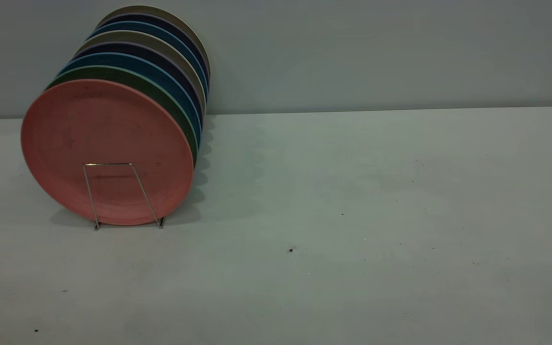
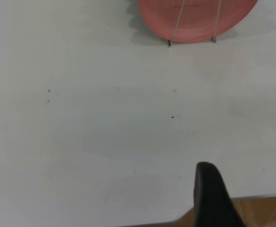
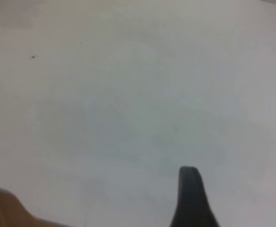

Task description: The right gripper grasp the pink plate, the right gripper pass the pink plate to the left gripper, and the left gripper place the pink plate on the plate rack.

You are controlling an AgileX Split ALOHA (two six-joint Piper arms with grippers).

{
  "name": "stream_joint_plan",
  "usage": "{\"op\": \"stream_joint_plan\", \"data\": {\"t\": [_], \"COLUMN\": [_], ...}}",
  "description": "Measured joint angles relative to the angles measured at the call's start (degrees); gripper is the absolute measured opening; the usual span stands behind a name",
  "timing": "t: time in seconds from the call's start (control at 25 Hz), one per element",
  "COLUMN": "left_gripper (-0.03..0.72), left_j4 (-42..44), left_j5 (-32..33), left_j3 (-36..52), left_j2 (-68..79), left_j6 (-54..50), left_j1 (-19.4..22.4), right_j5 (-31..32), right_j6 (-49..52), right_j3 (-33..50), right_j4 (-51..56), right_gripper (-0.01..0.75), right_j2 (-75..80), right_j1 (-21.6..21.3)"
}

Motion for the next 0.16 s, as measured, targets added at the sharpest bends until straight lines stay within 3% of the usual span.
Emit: {"op": "stream_joint_plan", "data": {"t": [0.16], "left_gripper": [0.404], "left_j4": [0.00], "left_j5": [0.00], "left_j3": [0.00], "left_j2": [0.00], "left_j6": [0.00], "left_j1": [0.00], "right_j5": [0.00], "right_j6": [0.00], "right_j3": [0.00], "right_j4": [0.00], "right_gripper": [0.523], "right_j2": [0.00], "right_j1": [0.00]}}
